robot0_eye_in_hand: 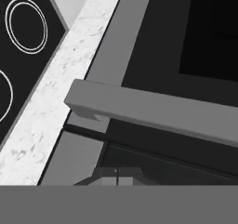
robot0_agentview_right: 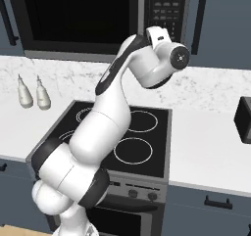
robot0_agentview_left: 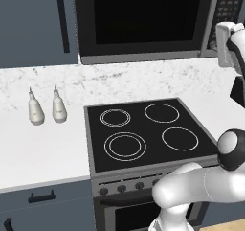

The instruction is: Open the microwave, place the bowl with waffle inside the microwave, then close the microwave door and turn it on.

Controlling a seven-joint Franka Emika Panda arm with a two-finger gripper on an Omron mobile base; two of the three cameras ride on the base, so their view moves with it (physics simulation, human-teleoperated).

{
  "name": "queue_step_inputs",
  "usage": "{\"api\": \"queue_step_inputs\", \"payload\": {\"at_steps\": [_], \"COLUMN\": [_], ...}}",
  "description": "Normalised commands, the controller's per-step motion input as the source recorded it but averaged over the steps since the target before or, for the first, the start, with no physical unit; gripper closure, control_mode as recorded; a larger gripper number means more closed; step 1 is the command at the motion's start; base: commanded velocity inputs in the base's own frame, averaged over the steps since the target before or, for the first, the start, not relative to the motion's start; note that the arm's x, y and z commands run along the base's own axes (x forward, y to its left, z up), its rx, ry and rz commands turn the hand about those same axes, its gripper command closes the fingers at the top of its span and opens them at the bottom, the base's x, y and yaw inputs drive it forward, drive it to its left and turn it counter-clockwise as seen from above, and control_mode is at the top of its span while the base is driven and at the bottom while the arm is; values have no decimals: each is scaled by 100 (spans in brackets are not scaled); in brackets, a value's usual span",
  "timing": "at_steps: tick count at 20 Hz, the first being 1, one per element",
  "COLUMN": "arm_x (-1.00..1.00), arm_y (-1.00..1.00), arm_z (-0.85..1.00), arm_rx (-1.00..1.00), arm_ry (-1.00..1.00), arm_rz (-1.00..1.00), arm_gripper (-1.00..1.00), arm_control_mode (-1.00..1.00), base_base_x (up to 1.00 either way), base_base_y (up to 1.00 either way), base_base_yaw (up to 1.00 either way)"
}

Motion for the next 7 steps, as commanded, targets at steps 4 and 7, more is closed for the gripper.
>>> {"api": "queue_step_inputs", "payload": {"at_steps": [4,7], "arm_x": [-4,0], "arm_y": [-36,-38], "arm_z": [-4,0], "arm_rx": [10,16], "arm_ry": [-19,-25], "arm_rz": [-4,-14], "arm_gripper": [100,100], "arm_control_mode": [-100,-100], "base_base_x": [0,0], "base_base_y": [0,0], "base_base_yaw": [0,0]}}
